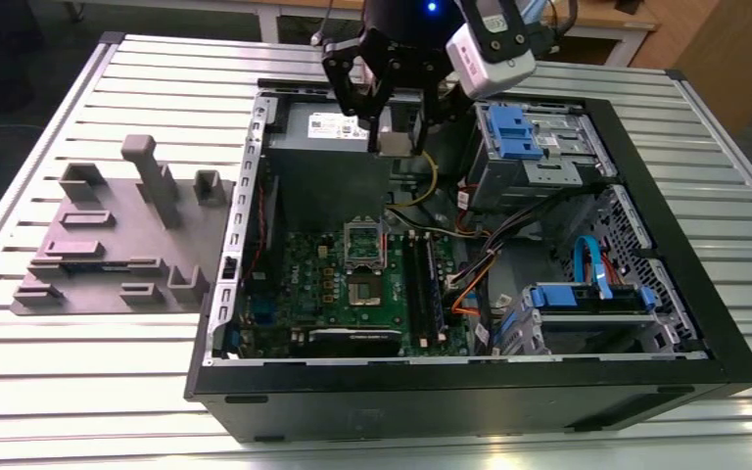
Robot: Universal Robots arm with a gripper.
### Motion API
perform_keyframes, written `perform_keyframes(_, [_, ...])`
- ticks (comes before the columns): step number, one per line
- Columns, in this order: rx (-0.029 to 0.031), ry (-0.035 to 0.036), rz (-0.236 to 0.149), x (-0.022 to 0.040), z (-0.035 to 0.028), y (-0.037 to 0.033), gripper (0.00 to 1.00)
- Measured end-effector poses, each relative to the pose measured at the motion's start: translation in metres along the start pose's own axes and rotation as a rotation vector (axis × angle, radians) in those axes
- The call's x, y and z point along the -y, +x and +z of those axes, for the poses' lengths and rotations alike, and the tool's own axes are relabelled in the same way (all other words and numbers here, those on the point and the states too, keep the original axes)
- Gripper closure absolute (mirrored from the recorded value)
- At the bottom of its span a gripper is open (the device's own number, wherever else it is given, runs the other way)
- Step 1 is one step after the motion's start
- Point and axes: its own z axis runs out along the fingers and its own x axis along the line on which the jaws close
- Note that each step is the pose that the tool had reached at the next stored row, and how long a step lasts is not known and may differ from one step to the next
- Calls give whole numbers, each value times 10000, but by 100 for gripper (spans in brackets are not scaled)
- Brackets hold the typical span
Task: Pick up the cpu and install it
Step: 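Place the cpu into insertion slot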
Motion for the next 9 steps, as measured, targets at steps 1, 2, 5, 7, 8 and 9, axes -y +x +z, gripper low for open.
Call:
perform_keyframes(1, [-1, 0, 0, 6, 1, 1, 53])
perform_keyframes(2, [0, 0, -1, 11, 4, 3, 53])
perform_keyframes(5, [-1, 1, -7, 32, 14, 11, 53])
perform_keyframes(7, [0, -1, -10, 60, 23, 15, 53])
perform_keyframes(8, [-1, 1, -9, 76, 27, 17, 53])
perform_keyframes(9, [-1, 1, -10, 89, 32, 18, 53])
